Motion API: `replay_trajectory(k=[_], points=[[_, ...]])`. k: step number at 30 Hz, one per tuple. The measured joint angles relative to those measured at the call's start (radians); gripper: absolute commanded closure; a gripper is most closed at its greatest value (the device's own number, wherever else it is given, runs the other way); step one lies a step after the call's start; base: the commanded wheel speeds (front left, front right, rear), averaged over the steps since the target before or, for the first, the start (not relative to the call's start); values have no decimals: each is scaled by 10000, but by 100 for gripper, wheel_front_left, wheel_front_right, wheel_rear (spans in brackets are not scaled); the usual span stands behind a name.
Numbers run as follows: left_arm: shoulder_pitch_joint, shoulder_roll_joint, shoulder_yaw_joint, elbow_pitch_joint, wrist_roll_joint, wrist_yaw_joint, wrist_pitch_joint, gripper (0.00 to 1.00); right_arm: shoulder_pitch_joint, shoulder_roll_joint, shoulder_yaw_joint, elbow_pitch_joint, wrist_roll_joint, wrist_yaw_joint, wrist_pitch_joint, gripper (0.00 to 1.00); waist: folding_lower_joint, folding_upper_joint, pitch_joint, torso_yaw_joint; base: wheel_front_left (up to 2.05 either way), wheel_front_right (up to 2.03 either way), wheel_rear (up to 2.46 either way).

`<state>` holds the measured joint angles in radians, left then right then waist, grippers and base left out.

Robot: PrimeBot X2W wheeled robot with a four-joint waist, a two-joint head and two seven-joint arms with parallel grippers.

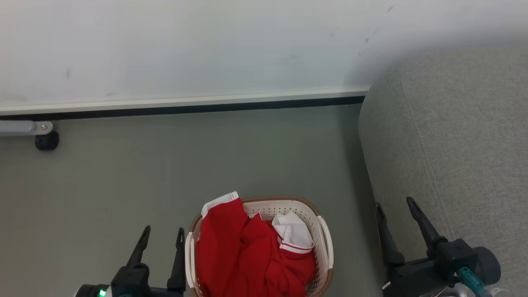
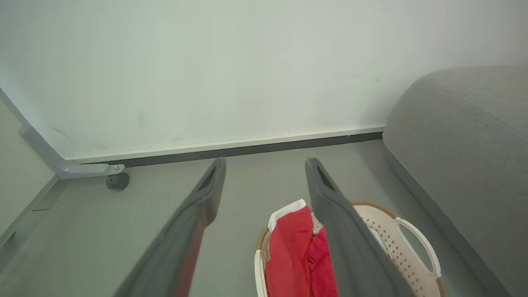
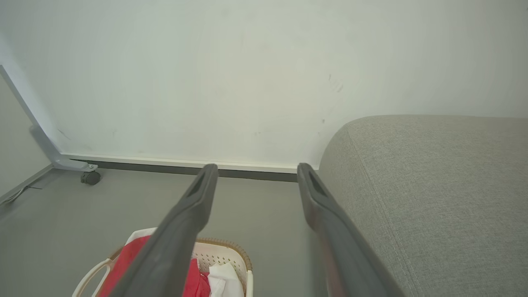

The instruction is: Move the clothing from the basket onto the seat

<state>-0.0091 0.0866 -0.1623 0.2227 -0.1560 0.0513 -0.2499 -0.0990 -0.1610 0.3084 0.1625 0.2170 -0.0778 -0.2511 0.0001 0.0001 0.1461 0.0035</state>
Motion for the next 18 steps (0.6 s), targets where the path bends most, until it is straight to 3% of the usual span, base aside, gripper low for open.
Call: replay_trajectory(k=[18], points=[[-2790,-274,-1737,2266,988,-537,82,0,-968,-550,-458,-1179,-495,-10,-29,0,2,0,2430,-449,0,0,0]])
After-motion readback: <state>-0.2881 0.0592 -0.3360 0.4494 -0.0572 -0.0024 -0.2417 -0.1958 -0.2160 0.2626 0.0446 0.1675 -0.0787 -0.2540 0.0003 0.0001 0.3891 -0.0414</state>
